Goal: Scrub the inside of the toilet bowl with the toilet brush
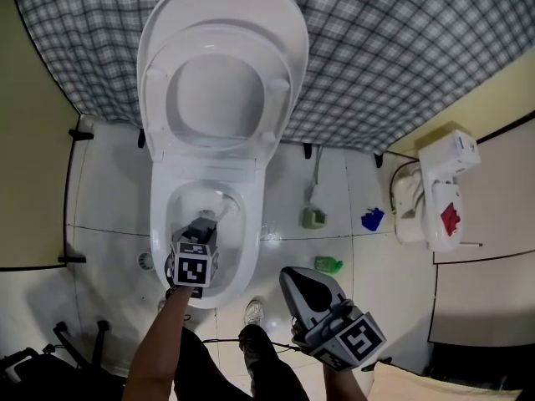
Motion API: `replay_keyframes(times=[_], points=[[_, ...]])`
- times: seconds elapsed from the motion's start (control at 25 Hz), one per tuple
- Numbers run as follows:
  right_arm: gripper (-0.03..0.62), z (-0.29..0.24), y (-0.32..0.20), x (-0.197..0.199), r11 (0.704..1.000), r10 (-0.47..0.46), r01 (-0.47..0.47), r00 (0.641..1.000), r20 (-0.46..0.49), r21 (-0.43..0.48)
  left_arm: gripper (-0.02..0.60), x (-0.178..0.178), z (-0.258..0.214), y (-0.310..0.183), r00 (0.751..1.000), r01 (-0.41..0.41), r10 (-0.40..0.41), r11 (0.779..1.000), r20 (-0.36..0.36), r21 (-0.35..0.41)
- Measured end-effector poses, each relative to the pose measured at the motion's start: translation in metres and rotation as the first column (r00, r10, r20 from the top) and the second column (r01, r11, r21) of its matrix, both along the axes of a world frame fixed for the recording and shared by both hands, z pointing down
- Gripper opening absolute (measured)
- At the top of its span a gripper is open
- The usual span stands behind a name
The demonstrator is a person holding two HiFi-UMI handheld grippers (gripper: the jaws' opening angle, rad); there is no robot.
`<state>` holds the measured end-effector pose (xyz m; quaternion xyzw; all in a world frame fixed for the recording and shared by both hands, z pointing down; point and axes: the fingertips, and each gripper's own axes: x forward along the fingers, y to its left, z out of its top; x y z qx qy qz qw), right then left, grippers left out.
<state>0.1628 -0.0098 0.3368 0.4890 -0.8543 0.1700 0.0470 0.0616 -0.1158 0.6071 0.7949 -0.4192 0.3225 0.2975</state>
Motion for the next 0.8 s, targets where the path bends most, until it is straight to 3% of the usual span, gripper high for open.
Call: replay_keyframes(times=[0.16,0.32,0.6,0.8], points=[[0.0,0.006,0.003,0.01,1.0,0.013,-0.013,1.0,0.004,-0.022,0.168,0.009,0.006,0.005,0.999,-0.054,0.054,0.999,-0.007,-0.009],[0.0,0.006,-0.001,0.012,1.0,0.01,-0.01,1.0,0.013,-0.021,0.167,0.016,0.005,0.006,0.984,-0.178,0.178,0.984,0.003,0.004],[0.0,-0.001,0.0,0.006,1.0,-0.002,0.002,1.0,0.023,-0.004,0.167,0.023,0.003,0.032,0.937,-0.345,0.347,0.937,0.042,-0.048],[0.0,-0.006,0.007,0.003,1.0,-0.003,0.003,1.0,0.024,-0.004,0.167,0.019,0.004,0.058,0.885,-0.457,0.464,0.882,0.037,-0.117]])
